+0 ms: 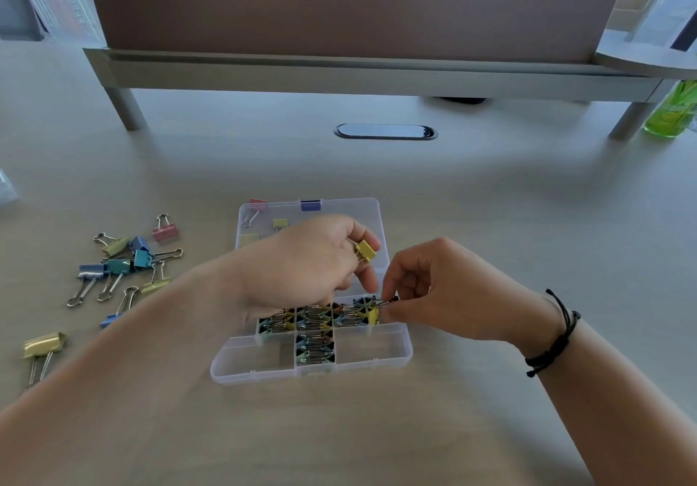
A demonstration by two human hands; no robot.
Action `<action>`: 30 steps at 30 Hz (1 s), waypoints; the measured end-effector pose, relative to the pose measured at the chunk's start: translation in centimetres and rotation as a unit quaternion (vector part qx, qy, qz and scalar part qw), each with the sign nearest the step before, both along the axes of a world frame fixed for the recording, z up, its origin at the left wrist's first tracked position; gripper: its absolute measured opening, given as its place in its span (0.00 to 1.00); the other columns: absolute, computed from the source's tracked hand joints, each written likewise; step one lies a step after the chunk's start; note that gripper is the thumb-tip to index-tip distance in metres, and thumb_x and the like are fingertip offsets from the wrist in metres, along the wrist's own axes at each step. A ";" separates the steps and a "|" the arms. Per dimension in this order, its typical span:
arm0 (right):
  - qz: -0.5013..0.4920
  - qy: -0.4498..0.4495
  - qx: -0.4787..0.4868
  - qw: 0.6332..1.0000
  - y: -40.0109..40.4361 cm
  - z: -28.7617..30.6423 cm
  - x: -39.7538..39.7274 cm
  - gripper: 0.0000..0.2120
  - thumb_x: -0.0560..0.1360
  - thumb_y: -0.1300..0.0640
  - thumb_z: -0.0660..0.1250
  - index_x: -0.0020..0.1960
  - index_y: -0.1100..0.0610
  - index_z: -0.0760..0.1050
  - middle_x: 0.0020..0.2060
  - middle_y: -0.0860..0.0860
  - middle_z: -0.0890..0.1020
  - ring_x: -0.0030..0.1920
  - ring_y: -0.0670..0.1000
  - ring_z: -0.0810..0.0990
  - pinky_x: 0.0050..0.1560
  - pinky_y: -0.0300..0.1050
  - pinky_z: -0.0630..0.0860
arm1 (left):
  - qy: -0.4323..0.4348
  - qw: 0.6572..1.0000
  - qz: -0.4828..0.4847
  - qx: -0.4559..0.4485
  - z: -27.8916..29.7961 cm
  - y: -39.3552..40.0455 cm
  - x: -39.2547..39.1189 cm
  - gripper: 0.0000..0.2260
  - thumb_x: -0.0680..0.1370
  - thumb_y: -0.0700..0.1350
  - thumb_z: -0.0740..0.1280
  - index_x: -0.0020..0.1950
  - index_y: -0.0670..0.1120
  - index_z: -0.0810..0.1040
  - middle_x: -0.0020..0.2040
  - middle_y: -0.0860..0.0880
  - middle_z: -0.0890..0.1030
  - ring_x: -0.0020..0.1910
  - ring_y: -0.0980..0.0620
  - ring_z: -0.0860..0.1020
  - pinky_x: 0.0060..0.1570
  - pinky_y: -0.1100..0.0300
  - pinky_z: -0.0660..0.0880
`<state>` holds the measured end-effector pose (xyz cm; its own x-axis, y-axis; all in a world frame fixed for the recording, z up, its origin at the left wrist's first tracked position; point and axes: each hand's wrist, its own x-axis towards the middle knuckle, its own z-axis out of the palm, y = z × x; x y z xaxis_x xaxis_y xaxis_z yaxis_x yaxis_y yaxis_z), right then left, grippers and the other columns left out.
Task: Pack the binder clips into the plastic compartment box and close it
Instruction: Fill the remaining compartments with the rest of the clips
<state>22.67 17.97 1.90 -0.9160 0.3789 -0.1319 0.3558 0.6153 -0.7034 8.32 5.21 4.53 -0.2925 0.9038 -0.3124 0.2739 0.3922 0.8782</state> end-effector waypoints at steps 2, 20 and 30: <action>0.001 0.001 -0.012 1.000 0.2 0.2 0.1 0.04 0.70 0.55 0.76 0.40 0.50 0.81 0.30 0.48 0.80 0.27 0.41 0.73 0.33 0.37 0.73 | 0.030 0.999 -0.018 0.005 -0.1 0.0 -0.1 0.09 0.84 0.37 0.55 0.59 0.47 0.72 0.41 0.49 0.85 0.26 0.56 0.65 0.26 0.64 0.65; 0.007 0.096 -0.061 0.994 0.2 1.3 0.8 0.05 0.69 0.60 0.77 0.41 0.52 0.83 0.33 0.50 0.85 0.33 0.51 0.83 0.41 0.53 0.81 | 0.224 0.973 -0.047 0.030 0.1 -0.2 0.9 0.05 0.74 0.49 0.75 0.39 0.50 0.85 0.21 0.62 0.74 0.23 0.64 0.72 0.24 0.75 0.63; 0.054 0.061 -0.012 0.997 0.1 1.5 1.0 0.08 0.66 0.64 0.76 0.39 0.53 0.81 0.31 0.44 0.82 0.31 0.42 0.78 0.37 0.40 0.78 | 0.212 0.973 -0.090 0.019 0.0 -0.2 1.6 0.03 0.74 0.46 0.75 0.44 0.48 0.87 0.18 0.62 0.71 0.21 0.65 0.70 0.24 0.75 0.63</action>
